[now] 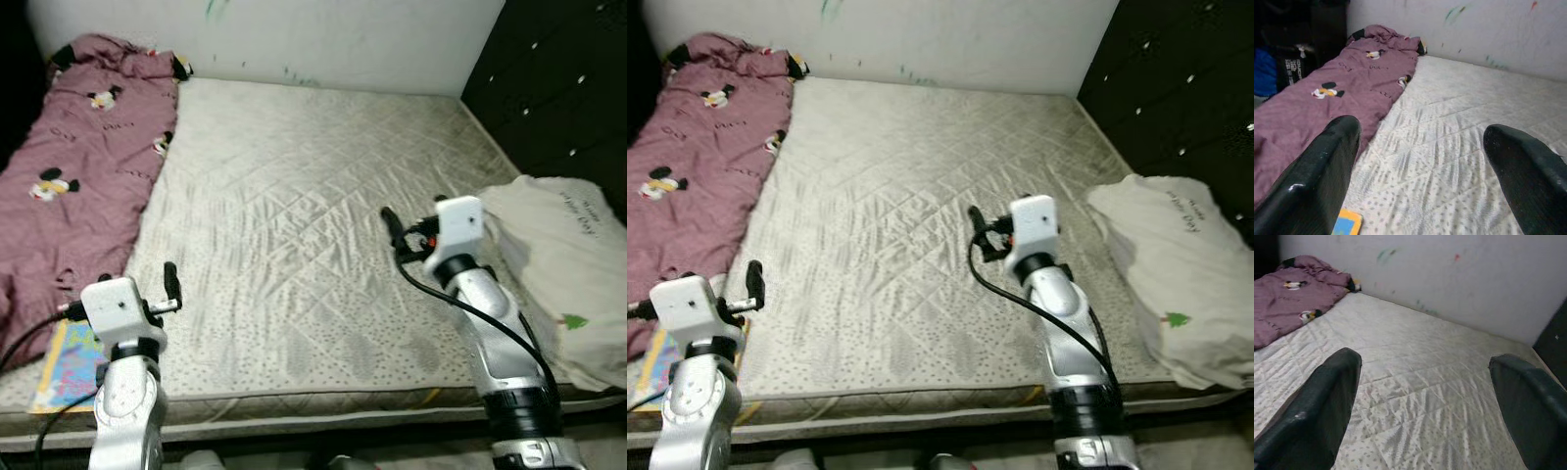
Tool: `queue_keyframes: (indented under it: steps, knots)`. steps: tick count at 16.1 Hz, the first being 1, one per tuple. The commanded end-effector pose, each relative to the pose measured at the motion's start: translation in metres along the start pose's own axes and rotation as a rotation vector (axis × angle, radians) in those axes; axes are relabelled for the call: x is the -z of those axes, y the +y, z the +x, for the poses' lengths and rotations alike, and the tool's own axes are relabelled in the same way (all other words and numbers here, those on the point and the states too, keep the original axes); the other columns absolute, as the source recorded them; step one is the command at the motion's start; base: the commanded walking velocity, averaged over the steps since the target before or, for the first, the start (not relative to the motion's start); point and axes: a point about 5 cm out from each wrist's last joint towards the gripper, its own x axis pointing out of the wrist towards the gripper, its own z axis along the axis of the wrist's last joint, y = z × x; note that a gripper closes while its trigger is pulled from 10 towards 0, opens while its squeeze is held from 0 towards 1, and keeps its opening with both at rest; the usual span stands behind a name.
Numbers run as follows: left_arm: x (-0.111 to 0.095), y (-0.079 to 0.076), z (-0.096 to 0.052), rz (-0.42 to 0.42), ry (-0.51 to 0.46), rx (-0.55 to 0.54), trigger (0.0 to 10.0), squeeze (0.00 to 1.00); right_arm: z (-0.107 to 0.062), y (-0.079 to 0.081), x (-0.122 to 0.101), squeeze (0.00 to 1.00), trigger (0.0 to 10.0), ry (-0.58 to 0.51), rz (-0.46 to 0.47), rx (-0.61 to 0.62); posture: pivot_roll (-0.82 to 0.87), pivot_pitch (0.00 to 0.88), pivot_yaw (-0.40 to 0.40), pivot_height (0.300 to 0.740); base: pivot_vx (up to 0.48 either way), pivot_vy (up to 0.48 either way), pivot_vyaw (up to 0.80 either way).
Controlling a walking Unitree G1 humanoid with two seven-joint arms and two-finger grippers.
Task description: Clean up the room
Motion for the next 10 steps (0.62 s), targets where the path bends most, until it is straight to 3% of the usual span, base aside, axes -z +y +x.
queue_keyframes:
  steps: [1,5,10]
  knots:
    - [-0.006,-0.001,-0.004,0.008,-0.021,-0.018,10.0,0.0,0.01,0.005,-0.007,0.0,10.0,-0.025,-0.014,-0.025,0.08,0.0,-0.164,0.74,0.0,0.0,0.0]
    - [-0.01,-0.011,-0.003,0.035,-0.043,0.017,10.0,0.0,0.023,0.016,-0.01,0.0,10.0,-0.046,0.02,-0.014,0.09,0.0,-0.134,0.74,0.0,0.0,0.0]
    - [-0.012,-0.039,0.017,0.03,-0.035,0.18,10.0,0.0,0.0,0.001,-0.004,0.0,10.0,-0.065,0.032,0.133,-0.04,0.0,0.016,0.74,0.0,0.0,0.0]
